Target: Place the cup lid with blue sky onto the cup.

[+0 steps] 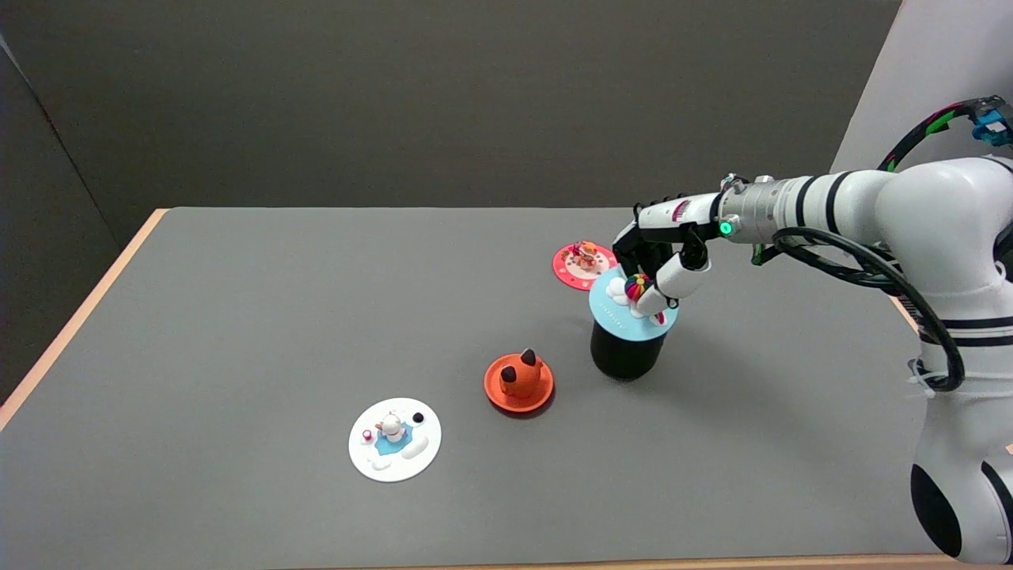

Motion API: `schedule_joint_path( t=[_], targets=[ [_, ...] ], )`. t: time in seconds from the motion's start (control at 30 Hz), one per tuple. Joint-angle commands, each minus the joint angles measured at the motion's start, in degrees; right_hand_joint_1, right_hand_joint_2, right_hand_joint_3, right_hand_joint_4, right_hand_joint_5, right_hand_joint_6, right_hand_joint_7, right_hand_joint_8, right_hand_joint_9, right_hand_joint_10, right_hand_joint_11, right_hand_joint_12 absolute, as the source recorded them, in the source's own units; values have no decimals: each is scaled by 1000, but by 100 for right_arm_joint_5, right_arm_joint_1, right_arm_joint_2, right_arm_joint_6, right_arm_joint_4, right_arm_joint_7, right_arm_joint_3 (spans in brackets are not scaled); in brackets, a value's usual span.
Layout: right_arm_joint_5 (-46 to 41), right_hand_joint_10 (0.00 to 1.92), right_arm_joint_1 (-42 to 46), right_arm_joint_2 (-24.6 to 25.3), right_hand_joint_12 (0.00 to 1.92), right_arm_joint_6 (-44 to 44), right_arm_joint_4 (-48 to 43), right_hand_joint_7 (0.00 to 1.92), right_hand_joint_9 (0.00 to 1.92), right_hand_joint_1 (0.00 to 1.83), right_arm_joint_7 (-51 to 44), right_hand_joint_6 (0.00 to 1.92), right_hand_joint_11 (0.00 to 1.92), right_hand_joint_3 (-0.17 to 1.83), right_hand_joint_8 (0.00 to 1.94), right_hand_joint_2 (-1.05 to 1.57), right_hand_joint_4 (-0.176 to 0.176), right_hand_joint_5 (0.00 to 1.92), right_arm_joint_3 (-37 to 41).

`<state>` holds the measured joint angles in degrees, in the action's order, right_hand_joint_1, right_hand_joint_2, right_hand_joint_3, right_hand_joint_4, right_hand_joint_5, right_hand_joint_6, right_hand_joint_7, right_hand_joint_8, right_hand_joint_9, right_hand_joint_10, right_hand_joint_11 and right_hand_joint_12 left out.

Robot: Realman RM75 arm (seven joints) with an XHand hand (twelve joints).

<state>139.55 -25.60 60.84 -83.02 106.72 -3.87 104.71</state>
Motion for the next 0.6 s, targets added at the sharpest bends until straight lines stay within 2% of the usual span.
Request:
schedule_joint_path(
  t=[0.03,0.17,0.23,0.3,0.33,0.37,0.4,0.43,0.6],
  targets=[
    [0,1343,194,-7,1467,-4,-32,618,368,1084,-5,1549,257,178,1549,1233,40,638,298],
    [-8,1295,202,23,1477,1,-33,681,414,1107,13,1477,252,159,1477,1212,41,678,296],
    [-8,1243,202,31,1487,1,-33,783,487,1147,19,1311,266,163,1385,1159,19,743,270],
    [-8,1157,202,47,1482,1,-33,868,558,1183,21,1181,283,129,1304,1138,-31,785,248],
    [-8,1127,200,55,1458,1,-33,882,570,1176,27,1178,285,127,1199,1135,-54,794,242],
    [-8,1092,192,61,1420,1,-33,882,594,1106,27,1248,299,185,725,1120,-176,803,240],
    [-8,1069,184,63,1423,1,-31,894,610,1111,27,1233,297,191,682,1111,-176,814,234],
    [-8,1023,178,69,1452,1,-25,899,611,1047,27,470,278,879,632,803,-173,863,232],
    [-16,909,160,69,1429,9,-17,941,656,1029,3,360,280,903,467,796,-176,859,202]
  ],
)
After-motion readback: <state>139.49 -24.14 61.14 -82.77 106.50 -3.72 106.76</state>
